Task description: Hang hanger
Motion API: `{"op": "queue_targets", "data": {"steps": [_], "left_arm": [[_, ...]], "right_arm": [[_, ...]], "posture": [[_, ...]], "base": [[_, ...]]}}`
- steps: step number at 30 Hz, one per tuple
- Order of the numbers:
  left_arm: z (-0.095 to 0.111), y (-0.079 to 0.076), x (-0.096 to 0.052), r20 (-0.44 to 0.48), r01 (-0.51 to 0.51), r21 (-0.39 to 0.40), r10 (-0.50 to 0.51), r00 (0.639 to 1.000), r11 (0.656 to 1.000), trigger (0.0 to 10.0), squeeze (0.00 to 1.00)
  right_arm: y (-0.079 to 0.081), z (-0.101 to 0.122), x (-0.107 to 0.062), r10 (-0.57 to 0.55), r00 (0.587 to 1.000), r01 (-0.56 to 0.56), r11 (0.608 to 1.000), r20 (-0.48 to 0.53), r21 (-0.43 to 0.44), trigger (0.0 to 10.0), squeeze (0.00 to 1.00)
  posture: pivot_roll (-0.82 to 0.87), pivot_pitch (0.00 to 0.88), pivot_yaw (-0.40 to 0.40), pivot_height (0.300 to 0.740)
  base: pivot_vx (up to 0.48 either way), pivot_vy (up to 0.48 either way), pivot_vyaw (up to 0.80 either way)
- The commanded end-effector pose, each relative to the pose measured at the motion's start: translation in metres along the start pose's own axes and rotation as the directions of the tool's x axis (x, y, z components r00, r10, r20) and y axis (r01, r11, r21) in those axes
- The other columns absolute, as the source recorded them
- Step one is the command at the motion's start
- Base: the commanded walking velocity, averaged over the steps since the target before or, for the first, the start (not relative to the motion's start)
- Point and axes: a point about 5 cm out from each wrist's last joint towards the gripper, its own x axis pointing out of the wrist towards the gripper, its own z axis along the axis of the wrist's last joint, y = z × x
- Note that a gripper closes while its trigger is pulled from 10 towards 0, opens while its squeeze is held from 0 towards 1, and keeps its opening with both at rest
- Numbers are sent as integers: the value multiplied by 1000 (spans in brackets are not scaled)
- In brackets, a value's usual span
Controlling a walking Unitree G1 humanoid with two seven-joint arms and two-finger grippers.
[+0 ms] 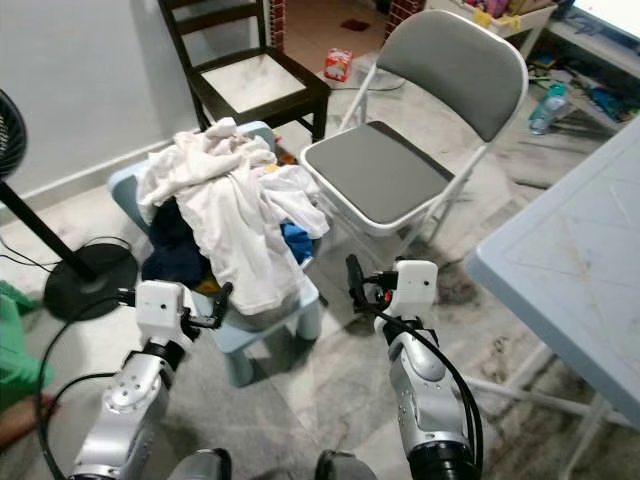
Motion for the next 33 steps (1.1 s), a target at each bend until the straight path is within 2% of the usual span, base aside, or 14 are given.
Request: {"op": "queue_targets", "data": {"steps": [1, 6, 11, 13, 18, 24, 30, 33], "left_arm": [[-3, 21, -9, -4, -98, 58, 98, 995, 994, 10000, 0], [-5, 38, -15, -11, -168, 97, 170, 985, 981, 10000, 0], [4, 42, -8, 14, -162, 57, 162, 987, 985, 10000, 0], [11, 41, -4, 35, -158, 69, 156, 987, 985, 10000, 0], [10, 35, -5, 19, -152, 58, 151, 988, 987, 10000, 0], [10, 20, -7, 24, -53, 34, 52, 998, 998, 10000, 0], [14, 16, -5, 34, -8, 10, 8, 999, 1000, 10000, 0], [14, 15, -6, 30, 8, 12, -8, 1000, 1000, 10000, 0]], "right_arm": [[1, -5, -4, -5, 1000, 5, 1000, -13, 11, 10000, 0], [0, -8, -7, -13, 1000, 13, 1000, -18, 13, 10000, 0], [2, -8, -7, -9, 1000, 10, 1000, -20, 18, 10000, 0], [3, -8, -7, -6, 1000, 7, 1000, -18, 19, 10000, 0], [2, -6, -7, 5, 1000, -5, 1000, -11, 7, 10000, 0], [5, -6, -6, 18, 1000, -18, 1000, -6, 6, 10000, 0], [4, -6, -7, 10, 1000, -10, 1000, -5, 10, 10000, 0], [2, -7, -8, -2, 1000, 2, 1000, -8, 16, 10000, 0]], "posture": [[239, 238, -45, 740], [244, 247, -39, 740], [249, 253, -40, 740], [250, 255, -38, 740], [250, 257, -36, 740], [250, 260, -33, 740], [248, 261, -27, 740], [243, 260, -25, 740]], "base": [[0, 0, 0], [0, 0, 0], [0, 0, 0], [0, 0, 0], [0, 0, 0], [0, 0, 751], [0, 0, 703], [0, 0, 0]]}}
